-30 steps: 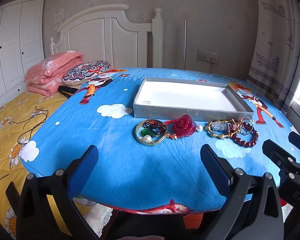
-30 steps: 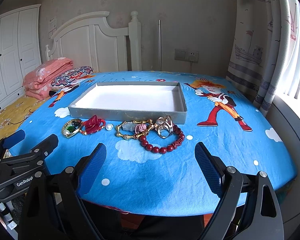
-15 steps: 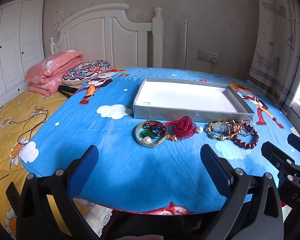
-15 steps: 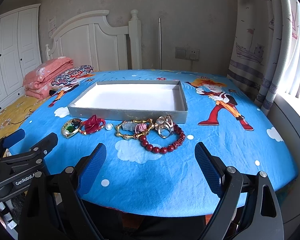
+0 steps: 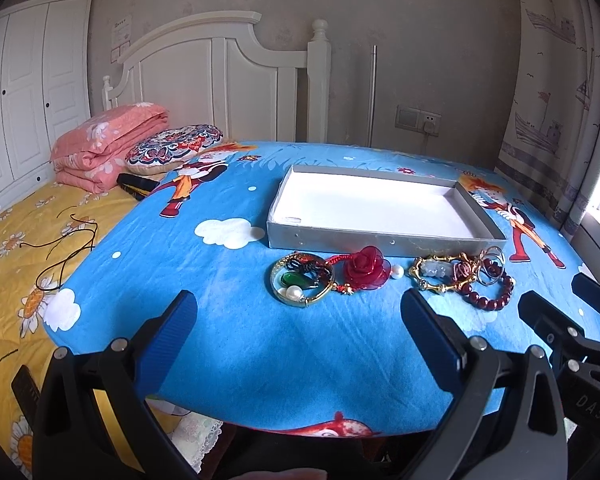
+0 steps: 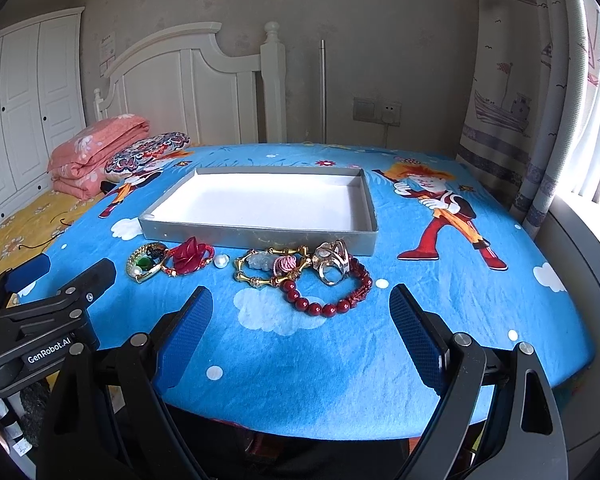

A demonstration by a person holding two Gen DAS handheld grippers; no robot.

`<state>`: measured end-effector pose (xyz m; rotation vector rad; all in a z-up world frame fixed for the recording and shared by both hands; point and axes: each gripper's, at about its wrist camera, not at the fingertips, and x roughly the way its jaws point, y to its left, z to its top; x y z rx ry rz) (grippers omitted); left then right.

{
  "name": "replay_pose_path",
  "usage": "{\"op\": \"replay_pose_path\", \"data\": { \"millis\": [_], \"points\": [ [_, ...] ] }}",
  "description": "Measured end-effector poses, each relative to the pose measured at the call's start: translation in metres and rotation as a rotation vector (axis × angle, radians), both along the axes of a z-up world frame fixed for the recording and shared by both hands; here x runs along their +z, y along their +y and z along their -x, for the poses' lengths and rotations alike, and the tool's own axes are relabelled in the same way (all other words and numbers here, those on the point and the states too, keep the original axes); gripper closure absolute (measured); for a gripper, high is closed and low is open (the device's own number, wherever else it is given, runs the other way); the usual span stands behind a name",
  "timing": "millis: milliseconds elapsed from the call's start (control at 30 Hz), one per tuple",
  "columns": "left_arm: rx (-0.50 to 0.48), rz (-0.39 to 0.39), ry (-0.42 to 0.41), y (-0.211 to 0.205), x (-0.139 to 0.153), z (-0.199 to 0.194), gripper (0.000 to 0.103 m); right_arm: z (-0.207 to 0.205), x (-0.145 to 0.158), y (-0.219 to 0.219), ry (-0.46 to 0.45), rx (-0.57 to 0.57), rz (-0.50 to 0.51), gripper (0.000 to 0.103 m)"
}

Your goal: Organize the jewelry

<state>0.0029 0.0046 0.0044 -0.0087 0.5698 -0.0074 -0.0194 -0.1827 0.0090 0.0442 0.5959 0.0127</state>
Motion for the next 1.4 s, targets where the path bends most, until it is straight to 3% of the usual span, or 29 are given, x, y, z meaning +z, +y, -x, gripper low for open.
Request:
{"op": "replay_pose_path", "data": {
  "millis": [667,833,967,1267,1400],
  "points": [
    [0.009,-0.001,0.039,0.007,-0.004,-0.011,0.004,-0.016,-0.006,-0.003,0.033,-0.013,-0.036,0.018],
    [0.009,0.036,0.041,0.010,-0.006,-0.015,0.005,-0.017,-0.011,-0.005,0.023,-0.024,-0.005,0.018],
    [0.058,-0.035,0.011,0.010,-0.002,-0.009,0.005,-0.016,-0.012,-0.016,-0.008,-0.054,-0.043,0.018],
    [0.011,-0.007,0.009,0.011,-0.009,-0.010,0.005,-0.020,-0.026,-0.027,-0.007,-0.069,-0.083,0.018],
    [-0.025,0.044,0.056,0.013,-0.025,-0.021,0.005,-0.024,-0.037,-0.025,-0.016,-0.046,-0.056,0.019]
  ]
}}
